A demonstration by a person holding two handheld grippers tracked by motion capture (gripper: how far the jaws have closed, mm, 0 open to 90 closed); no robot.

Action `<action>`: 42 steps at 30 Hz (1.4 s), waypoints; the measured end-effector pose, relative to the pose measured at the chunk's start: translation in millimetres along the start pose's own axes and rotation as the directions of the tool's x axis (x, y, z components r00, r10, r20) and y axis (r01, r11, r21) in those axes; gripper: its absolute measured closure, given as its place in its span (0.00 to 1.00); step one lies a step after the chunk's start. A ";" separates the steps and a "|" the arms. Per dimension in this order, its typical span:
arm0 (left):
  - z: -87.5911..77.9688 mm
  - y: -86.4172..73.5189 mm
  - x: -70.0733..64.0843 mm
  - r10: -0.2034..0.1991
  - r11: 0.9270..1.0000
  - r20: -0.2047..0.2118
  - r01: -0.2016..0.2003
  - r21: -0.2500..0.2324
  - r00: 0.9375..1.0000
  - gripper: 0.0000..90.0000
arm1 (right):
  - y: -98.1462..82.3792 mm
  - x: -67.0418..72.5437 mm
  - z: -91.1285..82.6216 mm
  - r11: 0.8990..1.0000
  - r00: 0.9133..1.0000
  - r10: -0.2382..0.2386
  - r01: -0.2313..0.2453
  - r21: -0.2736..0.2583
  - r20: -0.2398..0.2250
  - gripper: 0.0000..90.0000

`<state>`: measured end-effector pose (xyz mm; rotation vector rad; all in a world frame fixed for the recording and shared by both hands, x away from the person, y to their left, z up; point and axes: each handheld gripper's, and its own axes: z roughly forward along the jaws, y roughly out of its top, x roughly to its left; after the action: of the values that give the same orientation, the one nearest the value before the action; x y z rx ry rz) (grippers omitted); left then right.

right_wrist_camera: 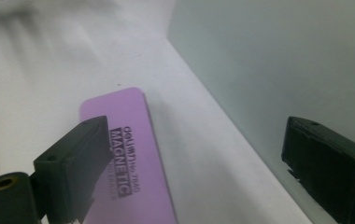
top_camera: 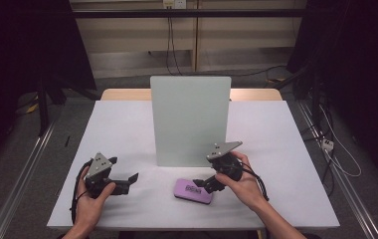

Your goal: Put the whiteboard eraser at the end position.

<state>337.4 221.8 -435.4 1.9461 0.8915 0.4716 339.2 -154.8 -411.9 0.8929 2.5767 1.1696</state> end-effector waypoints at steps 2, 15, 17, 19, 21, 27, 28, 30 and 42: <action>-0.6 -0.2 1.0 -0.013 1.000 0.002 0.013 -0.008 1.000 0.05 | -2.3 -1.7 -3.0 1.000 1.000 0.017 -0.017 -0.013 0.023 0.09; -3.1 -0.3 4.5 -0.072 0.997 -0.001 0.071 -0.022 0.997 0.05 | -26.0 -12.8 -22.8 0.984 0.966 0.146 -0.120 -0.129 0.213 0.09; -2.9 -0.5 4.7 -0.067 0.998 -0.002 0.067 -0.015 0.998 0.05 | -30.3 -16.0 -26.8 0.980 0.961 0.168 -0.139 -0.139 0.219 0.09; -2.7 -0.5 4.2 -0.061 0.998 -0.003 0.061 -0.012 0.998 0.05 | -35.5 -19.1 -29.8 0.977 0.956 0.185 -0.154 -0.148 0.226 0.09; -2.3 -0.5 3.6 -0.057 0.998 -0.003 0.057 -0.010 0.998 0.05 | -41.2 -22.2 -33.0 0.973 0.951 0.203 -0.169 -0.157 0.232 0.09; -2.4 -0.2 3.0 -0.055 0.998 -0.008 0.055 -0.009 0.998 0.05 | -55.8 -28.9 -45.9 0.963 0.933 0.243 -0.199 -0.182 0.266 0.10; -2.6 -0.2 3.1 -0.055 0.998 -0.009 0.055 -0.010 0.998 0.05 | -57.9 -29.9 -48.6 0.960 0.930 0.252 -0.206 -0.188 0.268 0.10; -2.7 -0.4 3.3 -0.057 0.998 -0.012 0.057 -0.009 0.998 0.05 | -62.0 -31.7 -53.5 0.958 0.924 0.263 -0.215 -0.190 0.277 0.10; -3.9 -0.9 5.4 -0.077 0.997 -0.041 0.076 -0.023 0.996 0.05 | -90.0 -38.0 -73.6 0.936 0.889 0.330 -0.264 -0.232 0.317 0.09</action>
<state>338.1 228.4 -434.3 1.8816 0.9807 0.4769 300.9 -269.4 -431.2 1.3514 2.0607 1.1682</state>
